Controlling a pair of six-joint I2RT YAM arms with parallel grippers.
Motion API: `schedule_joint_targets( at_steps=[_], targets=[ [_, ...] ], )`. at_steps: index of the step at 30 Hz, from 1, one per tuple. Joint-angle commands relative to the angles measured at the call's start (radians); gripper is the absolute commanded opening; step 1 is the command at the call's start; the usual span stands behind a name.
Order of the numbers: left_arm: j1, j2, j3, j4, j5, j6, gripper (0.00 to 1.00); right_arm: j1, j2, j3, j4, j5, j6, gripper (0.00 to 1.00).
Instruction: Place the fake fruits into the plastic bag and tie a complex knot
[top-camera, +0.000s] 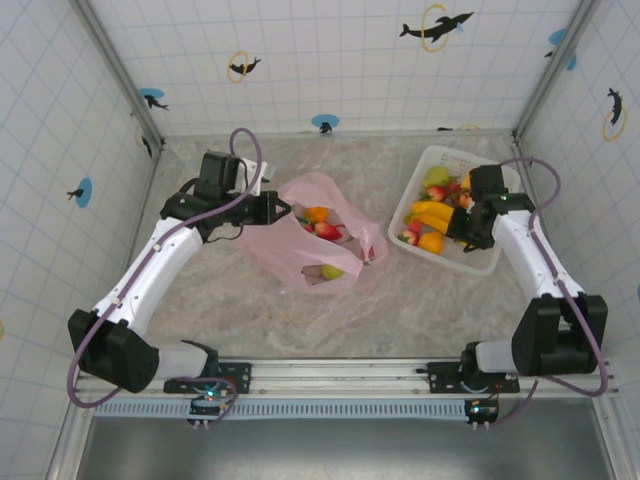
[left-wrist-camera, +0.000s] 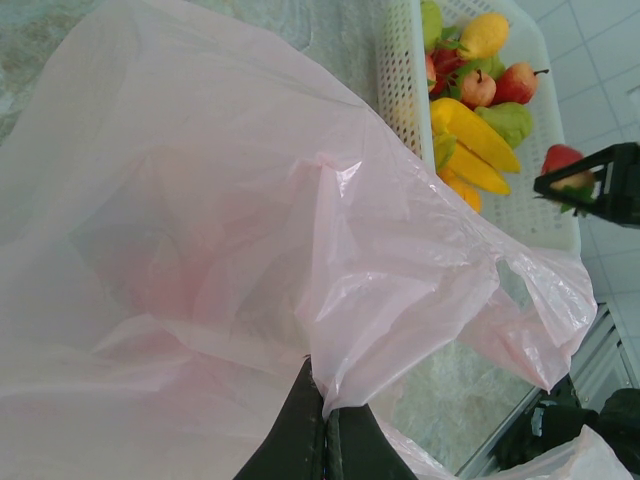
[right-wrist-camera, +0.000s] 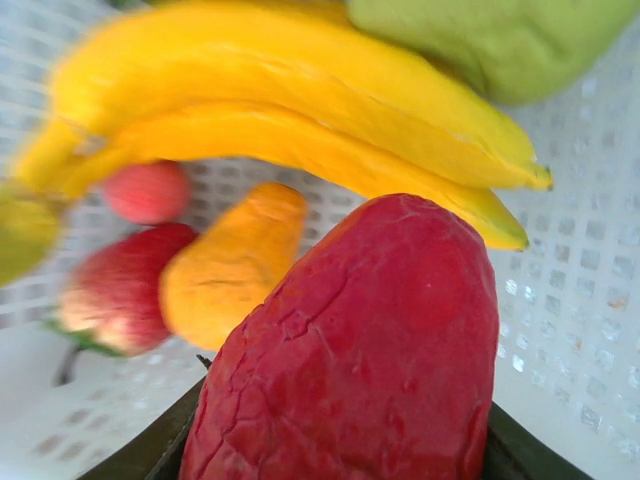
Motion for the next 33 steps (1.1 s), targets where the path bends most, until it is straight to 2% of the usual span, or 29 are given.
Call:
schedule_joint_targets(
  at_steps=[1,4,8,14,21,26,33],
  targets=[
    [0.008,0.004,-0.002,0.014,0.011,-0.007,0.00,0.024,-0.083,0.065,-0.034,-0.064,-0.013,0.50],
    [0.008,0.007,0.001,0.016,0.014,-0.008,0.00,0.056,-0.145,0.096,-0.018,-0.106,0.002,0.49],
    [0.007,0.012,0.003,0.020,0.019,-0.007,0.00,0.163,-0.211,0.143,0.035,-0.136,0.020,0.49],
    [0.008,0.011,0.012,0.009,0.011,0.001,0.00,0.404,-0.277,0.148,0.232,-0.205,0.060,0.48],
    [0.008,0.014,0.026,-0.014,0.008,0.014,0.00,0.685,-0.218,0.139,0.377,-0.174,-0.038,0.48],
    [0.007,0.008,0.027,-0.014,0.011,0.017,0.00,0.780,-0.103,0.147,0.457,-0.205,-0.068,0.47],
    [0.009,-0.002,0.013,-0.017,0.018,0.022,0.00,0.797,0.056,0.179,0.454,-0.186,-0.083,0.46]
  ],
)
